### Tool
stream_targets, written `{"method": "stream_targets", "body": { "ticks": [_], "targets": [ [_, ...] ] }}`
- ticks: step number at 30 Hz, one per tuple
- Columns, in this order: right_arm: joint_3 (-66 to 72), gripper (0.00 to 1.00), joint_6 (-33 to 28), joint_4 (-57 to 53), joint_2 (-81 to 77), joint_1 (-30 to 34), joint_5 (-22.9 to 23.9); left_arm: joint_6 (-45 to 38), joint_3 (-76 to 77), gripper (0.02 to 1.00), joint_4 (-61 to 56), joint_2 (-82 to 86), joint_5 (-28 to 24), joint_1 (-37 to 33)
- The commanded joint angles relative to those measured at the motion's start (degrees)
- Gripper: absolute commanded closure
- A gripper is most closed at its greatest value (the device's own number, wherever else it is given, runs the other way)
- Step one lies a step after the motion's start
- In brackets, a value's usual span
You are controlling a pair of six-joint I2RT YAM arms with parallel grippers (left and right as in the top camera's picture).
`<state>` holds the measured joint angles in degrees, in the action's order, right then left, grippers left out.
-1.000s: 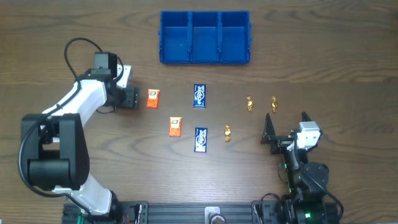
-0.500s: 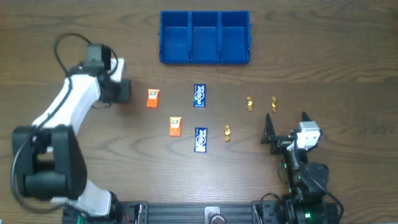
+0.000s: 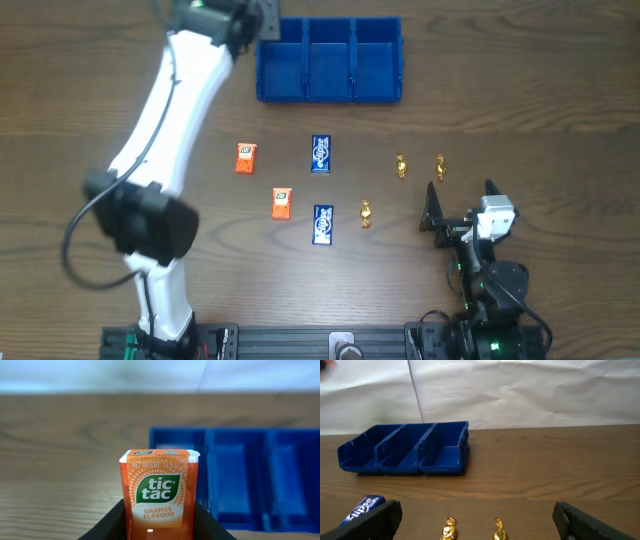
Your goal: Sort Candies Into Trays
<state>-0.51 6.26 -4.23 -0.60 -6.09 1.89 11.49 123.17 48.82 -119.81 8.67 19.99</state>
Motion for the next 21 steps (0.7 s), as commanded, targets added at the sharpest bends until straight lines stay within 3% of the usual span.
{"method": "stream_targets", "body": {
  "ticks": [1,6,9,10,13,15,21],
  "targets": [
    [0.1,0.003,-0.4,-0.4,0.4,-0.2,0.1,3.7,2.3,0.750,-1.5,-8.5,0.2,1.1],
    [0.1,0.003,-0.4,-0.4,0.4,-0.2,0.1,4.0,2.3,0.726,-3.5,-12.8,-2.3,0.8],
    [0.1,0.001,-0.4,-0.4,0.4,-0.2,0.1,4.0,2.3,0.649,-3.6,-13.0,-2.3,0.8],
    [0.1,0.003,-0.3,-0.4,0.4,-0.2,0.1,4.0,2.3,0.577,-3.7,-13.0,-2.3,0.8],
    [0.1,0.003,-0.4,-0.4,0.4,-0.2,0.1,4.0,2.3,0.180,-4.2,-13.0,-2.4,0.7],
    [0.1,0.003,-0.4,-0.4,0.4,-0.2,0.1,4.0,2.3,0.018,-4.0,-12.5,-3.0,0.7],
    [0.1,0.003,-0.4,-0.4,0.4,-0.2,0.1,1.8,-3.0,0.020,0.7,2.9,-2.6,0.7]
  ]
}}
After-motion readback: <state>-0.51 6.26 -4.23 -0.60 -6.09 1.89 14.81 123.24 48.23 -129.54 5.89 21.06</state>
